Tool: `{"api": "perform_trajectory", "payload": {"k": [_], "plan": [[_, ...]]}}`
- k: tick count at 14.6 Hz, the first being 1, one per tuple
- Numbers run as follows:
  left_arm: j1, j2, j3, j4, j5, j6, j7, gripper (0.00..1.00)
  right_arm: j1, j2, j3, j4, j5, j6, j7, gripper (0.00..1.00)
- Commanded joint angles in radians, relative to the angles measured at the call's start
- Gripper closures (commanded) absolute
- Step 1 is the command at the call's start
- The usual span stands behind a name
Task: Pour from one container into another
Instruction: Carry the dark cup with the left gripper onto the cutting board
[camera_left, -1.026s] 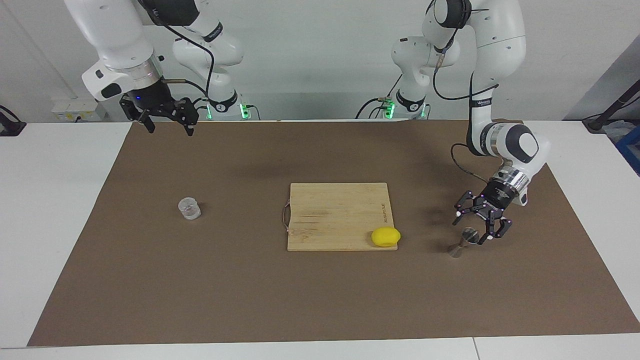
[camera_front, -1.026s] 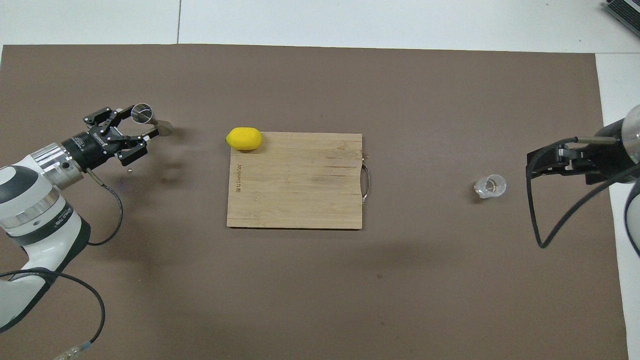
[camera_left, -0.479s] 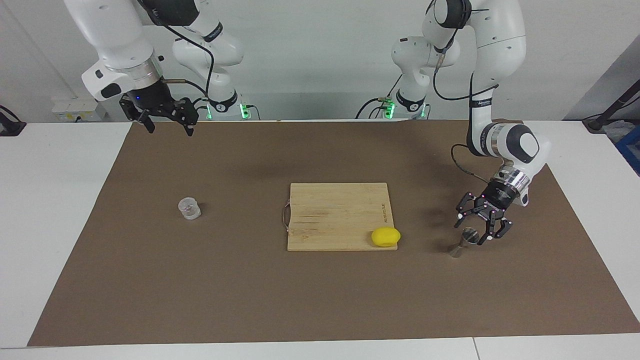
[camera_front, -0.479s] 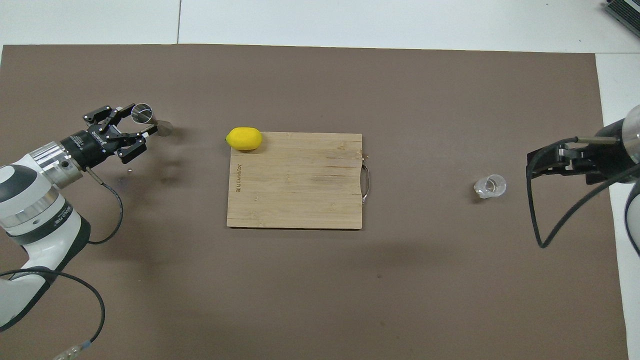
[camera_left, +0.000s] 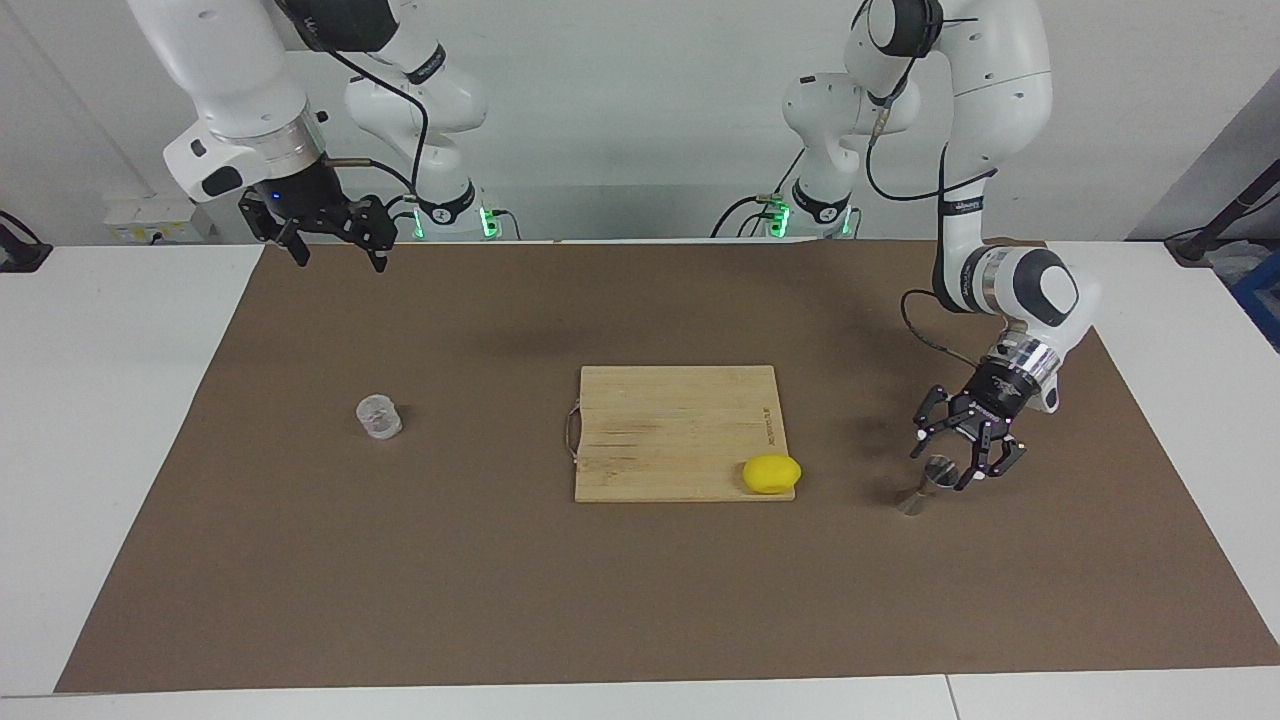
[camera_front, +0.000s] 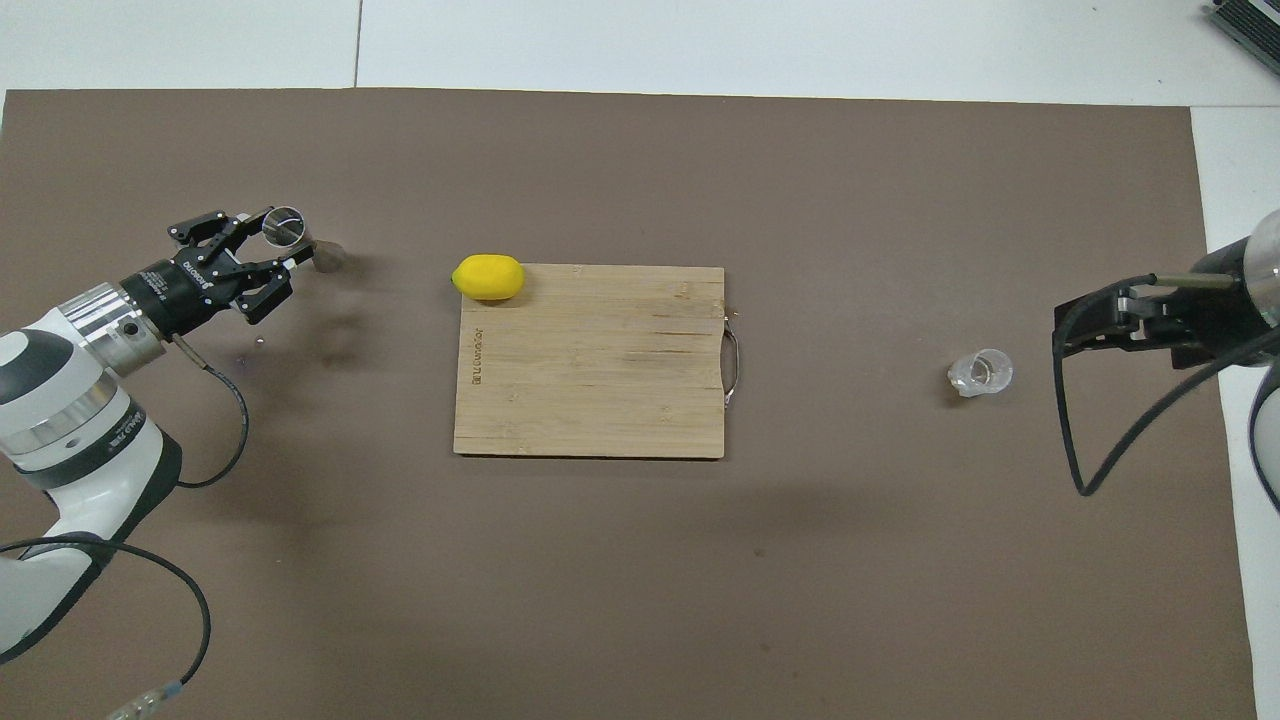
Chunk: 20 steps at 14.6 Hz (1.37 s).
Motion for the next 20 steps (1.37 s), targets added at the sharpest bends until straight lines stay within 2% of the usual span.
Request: {"api": "perform_trajectory", "payload": {"k": [1, 5, 8, 13, 16, 18, 20], "plan": [[-0.020, 0.012, 0.010, 0.014, -0.028, 0.019, 0.020, 1.00, -0.013, -0.020, 0.002, -0.022, 0.020, -0.006, -0.026, 0.00], [-0.014, 0.008, 0.005, 0.042, -0.011, -0.006, 0.004, 1.00, -0.013, -0.020, 0.002, -0.022, 0.020, -0.006, -0.026, 0.00], [-0.008, 0.003, -0.016, 0.094, 0.053, -0.081, -0.001, 1.00, -0.013, -0.020, 0.001, -0.022, 0.020, -0.006, -0.025, 0.00], [-0.023, -0.026, -0.096, 0.117, 0.062, -0.216, -0.045, 1.00, -0.013, -0.020, 0.002, -0.022, 0.020, -0.006, -0.017, 0.00], [-0.035, -0.040, -0.193, 0.123, 0.059, -0.199, -0.084, 1.00, -0.012, -0.020, 0.002, -0.022, 0.020, -0.006, -0.014, 0.00], [-0.104, -0.038, -0.191, 0.122, 0.056, -0.173, -0.119, 1.00, -0.013, -0.020, 0.002, -0.022, 0.020, -0.004, -0.014, 0.00], [-0.177, -0.038, -0.198, 0.120, 0.047, -0.080, -0.119, 1.00, -0.012, -0.020, 0.002, -0.022, 0.020, -0.006, -0.014, 0.00]]}}
